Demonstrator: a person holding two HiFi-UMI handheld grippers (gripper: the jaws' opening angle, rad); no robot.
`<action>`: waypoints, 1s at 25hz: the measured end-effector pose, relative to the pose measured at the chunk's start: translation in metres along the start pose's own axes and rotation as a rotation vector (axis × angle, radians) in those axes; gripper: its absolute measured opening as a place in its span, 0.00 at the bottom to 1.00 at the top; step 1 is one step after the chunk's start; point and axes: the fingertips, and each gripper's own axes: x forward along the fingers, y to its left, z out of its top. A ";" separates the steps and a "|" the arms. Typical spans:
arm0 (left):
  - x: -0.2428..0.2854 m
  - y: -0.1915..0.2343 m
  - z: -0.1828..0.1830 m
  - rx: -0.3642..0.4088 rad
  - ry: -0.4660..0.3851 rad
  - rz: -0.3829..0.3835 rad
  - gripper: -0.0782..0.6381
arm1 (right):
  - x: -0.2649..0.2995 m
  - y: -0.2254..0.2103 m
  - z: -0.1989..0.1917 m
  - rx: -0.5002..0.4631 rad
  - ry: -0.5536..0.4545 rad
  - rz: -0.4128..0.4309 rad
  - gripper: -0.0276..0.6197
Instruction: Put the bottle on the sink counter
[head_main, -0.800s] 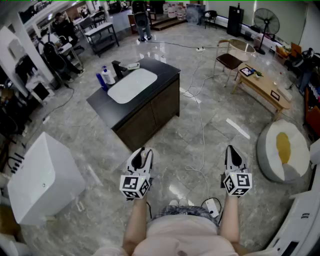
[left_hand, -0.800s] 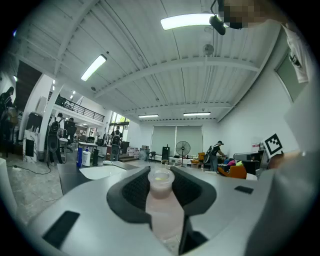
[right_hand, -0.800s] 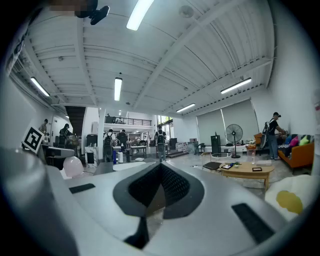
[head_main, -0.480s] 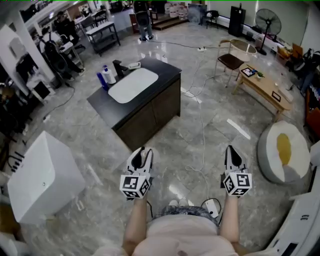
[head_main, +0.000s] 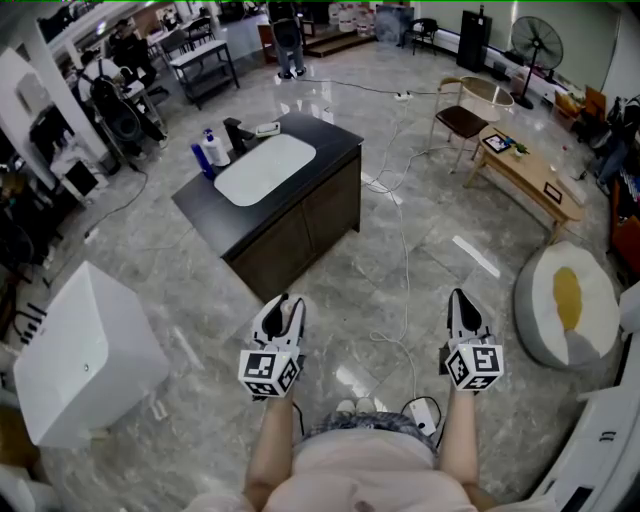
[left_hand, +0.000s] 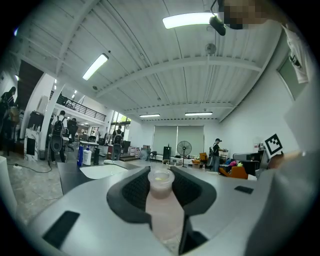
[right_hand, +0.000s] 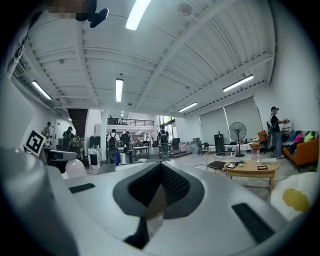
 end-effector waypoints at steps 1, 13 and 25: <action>0.001 0.002 0.000 0.000 -0.001 -0.001 0.31 | 0.002 0.000 0.000 0.007 -0.005 -0.001 0.07; 0.026 0.036 0.002 -0.009 -0.016 -0.009 0.31 | 0.043 0.013 -0.005 0.015 -0.010 0.004 0.07; 0.048 0.072 -0.002 -0.005 -0.016 0.019 0.31 | 0.084 0.031 -0.016 -0.026 0.010 0.053 0.07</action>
